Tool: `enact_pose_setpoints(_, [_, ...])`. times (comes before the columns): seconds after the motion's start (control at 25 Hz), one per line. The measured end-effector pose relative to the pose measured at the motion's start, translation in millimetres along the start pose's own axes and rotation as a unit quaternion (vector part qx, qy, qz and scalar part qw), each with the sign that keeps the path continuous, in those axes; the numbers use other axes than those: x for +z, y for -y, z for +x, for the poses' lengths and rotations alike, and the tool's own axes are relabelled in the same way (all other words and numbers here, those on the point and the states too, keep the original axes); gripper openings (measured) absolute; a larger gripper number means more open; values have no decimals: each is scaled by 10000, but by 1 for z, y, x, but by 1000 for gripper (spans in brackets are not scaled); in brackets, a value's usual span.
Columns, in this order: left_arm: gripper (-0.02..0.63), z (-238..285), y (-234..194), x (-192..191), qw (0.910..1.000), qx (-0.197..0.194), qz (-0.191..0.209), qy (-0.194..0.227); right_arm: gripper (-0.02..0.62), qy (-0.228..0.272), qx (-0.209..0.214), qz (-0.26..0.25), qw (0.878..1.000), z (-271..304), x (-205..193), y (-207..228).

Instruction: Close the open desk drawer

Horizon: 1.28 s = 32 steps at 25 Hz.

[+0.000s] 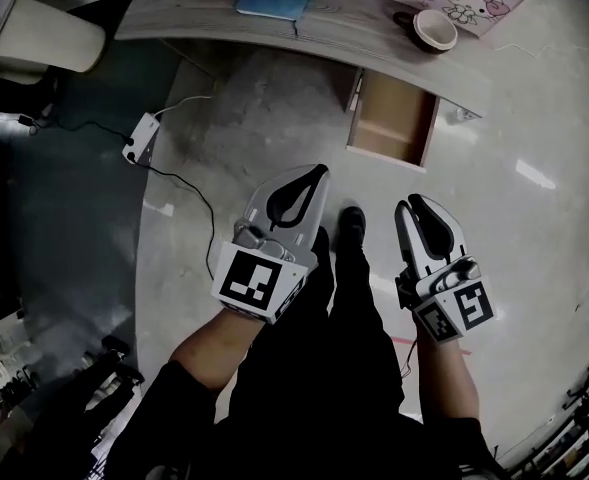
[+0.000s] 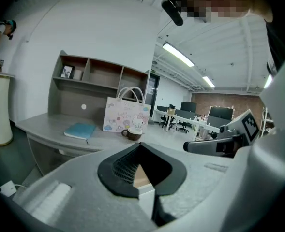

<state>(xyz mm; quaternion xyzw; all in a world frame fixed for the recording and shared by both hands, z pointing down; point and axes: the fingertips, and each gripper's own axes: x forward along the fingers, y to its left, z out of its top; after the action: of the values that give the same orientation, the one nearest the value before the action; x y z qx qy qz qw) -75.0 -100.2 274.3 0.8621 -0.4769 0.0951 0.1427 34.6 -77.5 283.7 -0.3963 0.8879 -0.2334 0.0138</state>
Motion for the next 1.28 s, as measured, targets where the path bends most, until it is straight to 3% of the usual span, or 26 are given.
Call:
enact_pose_setpoints(0.4, [5, 85, -11, -148, 9967, -243, -257, -729, 83, -548, -102, 117, 9984, 46, -144, 85])
enact_pose_setpoints(0.68, [5, 123, -7, -225, 9914, -653, -86, -1135, 83, -708, -254, 67, 9971, 70, -212, 135])
enact_pose_setpoints(0.92, [5, 150, -8, -252, 9898, -664, -208, -1241, 83, -604, -636, 615, 9943, 76, -235, 170])
enact_pose_setpoints(1.28, [5, 168, -11, -252, 9905, -460, -484, -1199, 36, -601, -899, 715, 9916, 82, -234, 181])
